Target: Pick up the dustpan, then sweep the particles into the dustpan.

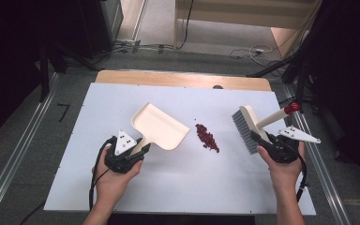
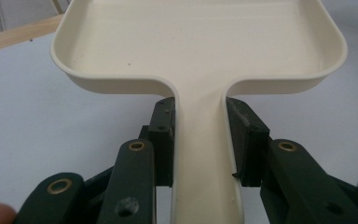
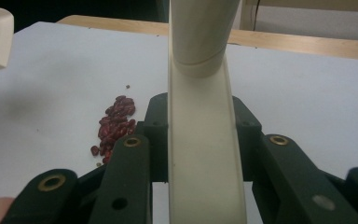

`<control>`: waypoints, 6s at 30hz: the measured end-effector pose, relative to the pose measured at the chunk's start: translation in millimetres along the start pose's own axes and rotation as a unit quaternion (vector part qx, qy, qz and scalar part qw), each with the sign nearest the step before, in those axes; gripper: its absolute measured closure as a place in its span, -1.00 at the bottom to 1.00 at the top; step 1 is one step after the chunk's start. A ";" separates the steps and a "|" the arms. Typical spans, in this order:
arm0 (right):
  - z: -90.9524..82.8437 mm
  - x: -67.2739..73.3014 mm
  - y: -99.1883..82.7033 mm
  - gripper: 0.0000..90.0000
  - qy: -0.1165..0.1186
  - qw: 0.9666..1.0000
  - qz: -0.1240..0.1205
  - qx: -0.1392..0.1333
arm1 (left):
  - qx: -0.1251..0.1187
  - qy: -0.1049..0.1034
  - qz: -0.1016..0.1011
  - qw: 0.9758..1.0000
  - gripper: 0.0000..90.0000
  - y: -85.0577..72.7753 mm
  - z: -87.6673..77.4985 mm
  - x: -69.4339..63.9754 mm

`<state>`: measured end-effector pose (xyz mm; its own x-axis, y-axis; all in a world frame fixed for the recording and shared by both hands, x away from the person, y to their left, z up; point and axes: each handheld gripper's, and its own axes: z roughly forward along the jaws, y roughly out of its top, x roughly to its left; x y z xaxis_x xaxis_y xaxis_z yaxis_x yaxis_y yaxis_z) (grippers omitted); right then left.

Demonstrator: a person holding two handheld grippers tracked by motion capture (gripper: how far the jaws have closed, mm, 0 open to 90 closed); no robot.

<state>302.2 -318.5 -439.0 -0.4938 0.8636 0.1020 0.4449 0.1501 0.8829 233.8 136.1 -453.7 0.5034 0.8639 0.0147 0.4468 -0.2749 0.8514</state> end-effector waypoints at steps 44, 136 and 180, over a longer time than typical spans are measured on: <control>13.2 19.5 1.7 0.44 0.009 1.000 -0.024 0.010 | 0.112 -0.117 0.069 0.984 0.45 -17.0 41.7 -40.8; 118.3 134.4 20.9 0.44 0.070 0.974 -0.171 0.131 | 0.144 -0.130 0.069 0.978 0.45 -15.0 56.8 -18.0; 74.8 96.4 0.8 0.44 -0.019 0.983 -0.137 0.124 | 0.153 -0.145 0.106 0.972 0.45 -19.4 49.8 -26.3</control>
<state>310.8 -199.1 -462.7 -0.5952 0.7903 -0.1454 0.4695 0.4889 0.7352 248.7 97.7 -496.7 0.7751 0.6317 -0.0134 0.4871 -0.5838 0.6496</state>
